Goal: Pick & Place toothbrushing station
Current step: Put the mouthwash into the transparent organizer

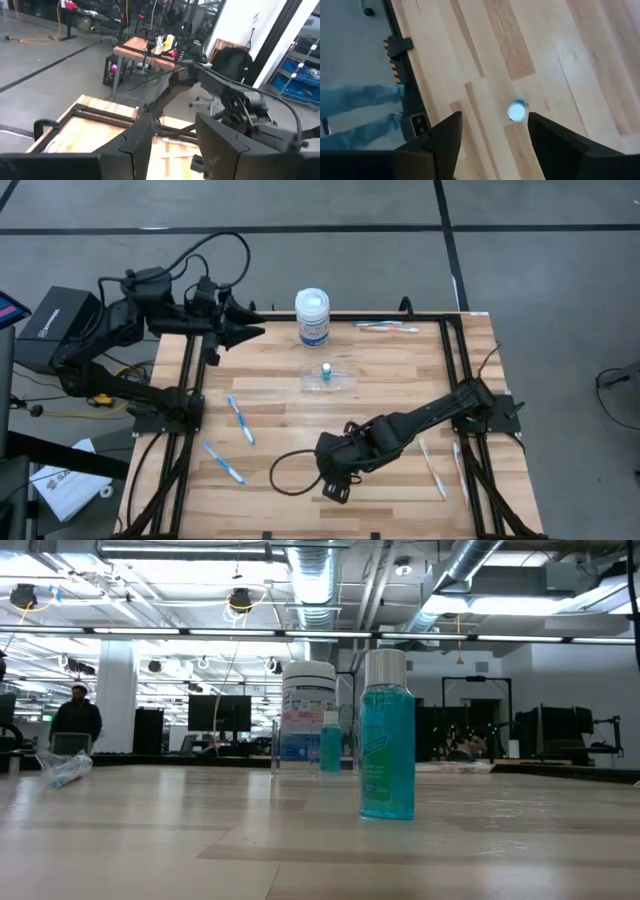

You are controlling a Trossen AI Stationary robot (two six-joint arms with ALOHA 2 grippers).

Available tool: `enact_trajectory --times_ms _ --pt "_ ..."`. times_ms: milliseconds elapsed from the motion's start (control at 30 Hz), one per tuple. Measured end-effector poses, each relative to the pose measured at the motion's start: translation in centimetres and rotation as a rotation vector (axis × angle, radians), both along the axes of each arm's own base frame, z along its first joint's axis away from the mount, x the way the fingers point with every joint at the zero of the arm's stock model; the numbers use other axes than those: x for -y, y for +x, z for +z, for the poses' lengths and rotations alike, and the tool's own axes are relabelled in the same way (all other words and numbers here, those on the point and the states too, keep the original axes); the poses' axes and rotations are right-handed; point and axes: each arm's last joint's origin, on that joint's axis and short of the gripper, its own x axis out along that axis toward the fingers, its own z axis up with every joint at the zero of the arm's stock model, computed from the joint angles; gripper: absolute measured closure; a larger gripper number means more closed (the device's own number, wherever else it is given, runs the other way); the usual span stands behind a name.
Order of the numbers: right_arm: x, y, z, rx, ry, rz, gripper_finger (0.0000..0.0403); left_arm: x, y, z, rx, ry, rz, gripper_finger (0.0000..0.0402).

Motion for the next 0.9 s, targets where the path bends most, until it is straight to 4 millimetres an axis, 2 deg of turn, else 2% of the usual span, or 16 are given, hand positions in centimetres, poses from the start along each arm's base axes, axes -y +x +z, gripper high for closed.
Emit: enact_trajectory --times_ms 333,667,900 --pt "0.3 1.1 -2.6 -0.110 0.003 -0.077 0.0192 0.2 -0.7 0.2 0.014 -0.015 -0.018 0.0257" --pt "1.2 1.6 -3.0 -0.105 0.006 -0.131 0.0195 0.3 -1.1 0.4 0.026 -0.052 -0.031 0.0257" --pt "0.9 3.3 -6.4 -0.173 0.002 -0.105 0.0189 0.4 -1.3 0.5 0.031 -0.087 -0.029 0.0257"
